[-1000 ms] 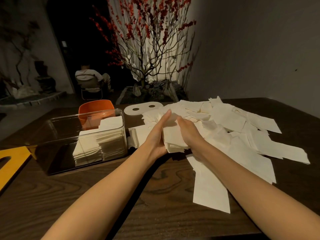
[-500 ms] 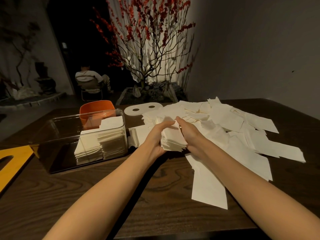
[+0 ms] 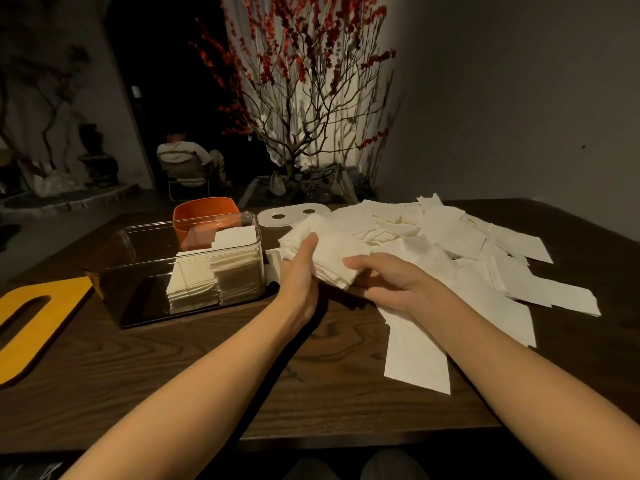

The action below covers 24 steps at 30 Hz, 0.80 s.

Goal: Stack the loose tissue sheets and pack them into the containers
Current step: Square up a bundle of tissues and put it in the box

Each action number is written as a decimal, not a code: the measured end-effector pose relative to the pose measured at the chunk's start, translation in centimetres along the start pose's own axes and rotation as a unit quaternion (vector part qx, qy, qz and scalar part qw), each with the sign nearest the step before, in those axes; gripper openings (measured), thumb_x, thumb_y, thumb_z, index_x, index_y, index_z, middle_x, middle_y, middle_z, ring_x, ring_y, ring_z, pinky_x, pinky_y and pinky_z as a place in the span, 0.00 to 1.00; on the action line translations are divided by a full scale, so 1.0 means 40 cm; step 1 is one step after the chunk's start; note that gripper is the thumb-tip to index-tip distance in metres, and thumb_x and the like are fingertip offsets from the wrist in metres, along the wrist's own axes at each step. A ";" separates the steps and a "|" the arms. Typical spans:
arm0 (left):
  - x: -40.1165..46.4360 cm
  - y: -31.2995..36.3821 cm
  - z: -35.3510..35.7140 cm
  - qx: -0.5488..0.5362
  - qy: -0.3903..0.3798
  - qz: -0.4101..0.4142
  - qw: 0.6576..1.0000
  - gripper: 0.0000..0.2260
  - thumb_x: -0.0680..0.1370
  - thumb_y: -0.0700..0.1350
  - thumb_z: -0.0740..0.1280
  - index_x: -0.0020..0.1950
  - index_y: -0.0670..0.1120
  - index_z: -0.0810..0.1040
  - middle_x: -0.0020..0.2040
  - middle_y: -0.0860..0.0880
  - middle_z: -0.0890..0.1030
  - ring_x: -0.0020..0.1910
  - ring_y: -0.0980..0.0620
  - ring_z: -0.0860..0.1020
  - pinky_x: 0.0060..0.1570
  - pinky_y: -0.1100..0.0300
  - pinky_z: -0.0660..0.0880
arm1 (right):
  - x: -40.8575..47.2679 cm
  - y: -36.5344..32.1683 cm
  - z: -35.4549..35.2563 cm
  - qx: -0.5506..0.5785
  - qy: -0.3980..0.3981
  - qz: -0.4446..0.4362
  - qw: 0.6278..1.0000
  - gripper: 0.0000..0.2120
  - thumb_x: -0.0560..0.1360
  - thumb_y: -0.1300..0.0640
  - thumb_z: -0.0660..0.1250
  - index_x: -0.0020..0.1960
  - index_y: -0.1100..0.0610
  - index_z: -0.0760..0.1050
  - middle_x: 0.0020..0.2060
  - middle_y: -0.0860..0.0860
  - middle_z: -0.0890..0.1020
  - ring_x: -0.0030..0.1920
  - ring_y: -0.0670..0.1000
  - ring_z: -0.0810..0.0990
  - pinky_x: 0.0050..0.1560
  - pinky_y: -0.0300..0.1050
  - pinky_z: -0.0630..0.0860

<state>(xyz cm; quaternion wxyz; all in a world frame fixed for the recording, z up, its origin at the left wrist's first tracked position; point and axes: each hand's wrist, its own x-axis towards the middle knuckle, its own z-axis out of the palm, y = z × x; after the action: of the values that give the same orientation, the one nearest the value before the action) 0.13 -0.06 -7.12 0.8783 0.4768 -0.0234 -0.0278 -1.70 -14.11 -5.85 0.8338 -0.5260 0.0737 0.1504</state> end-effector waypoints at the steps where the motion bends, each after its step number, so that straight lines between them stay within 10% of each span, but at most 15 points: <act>1: 0.000 0.001 -0.015 -0.002 -0.016 0.003 1.000 0.14 0.80 0.42 0.63 0.66 0.42 0.72 0.61 0.41 0.79 0.59 0.44 0.79 0.56 0.52 0.77 | 0.003 0.005 -0.001 0.042 0.010 -0.006 0.999 0.25 0.67 0.69 0.73 0.62 0.61 0.73 0.57 0.61 0.80 0.56 0.59 0.80 0.53 0.50 0.80; 10: -0.027 0.021 -0.076 0.341 -0.083 0.050 0.935 0.26 0.72 0.48 0.74 0.68 0.47 0.72 0.61 0.49 0.79 0.60 0.50 0.77 0.60 0.50 0.76 | -0.012 0.031 0.002 -0.161 0.103 -0.172 0.966 0.23 0.69 0.72 0.57 0.61 0.59 0.73 0.56 0.56 0.77 0.60 0.57 0.73 0.54 0.48 0.73; 18: -0.053 0.023 -0.067 0.415 -0.094 0.096 0.900 0.37 0.70 0.40 0.76 0.71 0.47 0.56 0.56 0.56 0.68 0.58 0.56 0.69 0.58 0.66 0.68 | -0.016 0.039 0.014 -0.162 0.138 -0.196 0.957 0.12 0.78 0.43 0.60 0.54 0.48 0.76 0.54 0.51 0.78 0.57 0.53 0.76 0.54 0.51 0.75; 24: -0.058 0.007 -0.061 0.396 -0.090 0.116 0.907 0.38 0.70 0.39 0.76 0.72 0.48 0.55 0.54 0.57 0.67 0.56 0.57 0.70 0.49 0.72 0.71 | -0.004 0.055 0.024 -0.166 0.129 -0.254 0.944 0.10 0.77 0.47 0.63 0.54 0.49 0.78 0.55 0.50 0.78 0.59 0.53 0.75 0.64 0.56 0.73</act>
<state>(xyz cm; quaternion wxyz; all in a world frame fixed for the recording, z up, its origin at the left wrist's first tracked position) -2.01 2.28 -8.25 0.6086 0.7746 -0.1665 0.0431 -2.60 -12.38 -7.28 0.7284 -0.6733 0.0186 -0.1255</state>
